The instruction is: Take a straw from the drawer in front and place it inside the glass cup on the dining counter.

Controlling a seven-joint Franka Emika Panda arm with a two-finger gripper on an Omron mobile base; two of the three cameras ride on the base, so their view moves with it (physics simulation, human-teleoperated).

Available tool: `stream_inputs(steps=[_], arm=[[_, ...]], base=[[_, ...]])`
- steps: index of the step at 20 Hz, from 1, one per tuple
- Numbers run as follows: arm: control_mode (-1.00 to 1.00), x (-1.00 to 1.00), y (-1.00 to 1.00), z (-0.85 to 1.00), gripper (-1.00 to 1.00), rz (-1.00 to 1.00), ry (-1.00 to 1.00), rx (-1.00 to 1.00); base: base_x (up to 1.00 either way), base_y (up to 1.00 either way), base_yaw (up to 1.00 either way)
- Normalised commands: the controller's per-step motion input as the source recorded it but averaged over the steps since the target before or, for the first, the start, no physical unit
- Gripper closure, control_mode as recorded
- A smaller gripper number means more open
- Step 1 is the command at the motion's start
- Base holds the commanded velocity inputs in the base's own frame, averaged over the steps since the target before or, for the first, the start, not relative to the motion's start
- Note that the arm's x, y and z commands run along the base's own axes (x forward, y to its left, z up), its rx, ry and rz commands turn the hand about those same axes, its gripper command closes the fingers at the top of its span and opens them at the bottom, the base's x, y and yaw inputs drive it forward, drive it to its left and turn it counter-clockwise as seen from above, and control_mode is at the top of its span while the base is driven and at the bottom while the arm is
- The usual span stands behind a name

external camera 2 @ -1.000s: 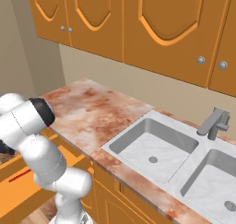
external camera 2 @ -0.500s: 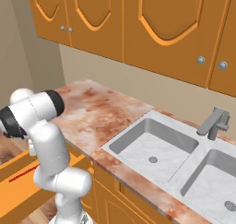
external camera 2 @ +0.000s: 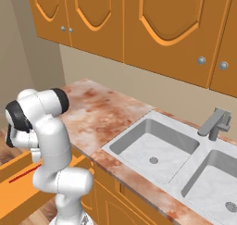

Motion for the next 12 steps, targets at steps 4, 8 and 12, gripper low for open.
stream_inputs(steps=[4, 8, 12], arm=[[-1.00, 0.00, -0.14, -0.11, -1.00, 0.00, 0.00, 0.00], [-1.00, 0.00, -0.09, -0.18, -1.00, 0.00, 0.00, 0.00], [-1.00, -0.02, -0.01, -0.31, -1.00, 0.00, 0.00, 0.00]], base=[[0.00, 0.00, 0.00], [0.00, 0.00, 0.00], [0.00, 0.00, 0.00]])
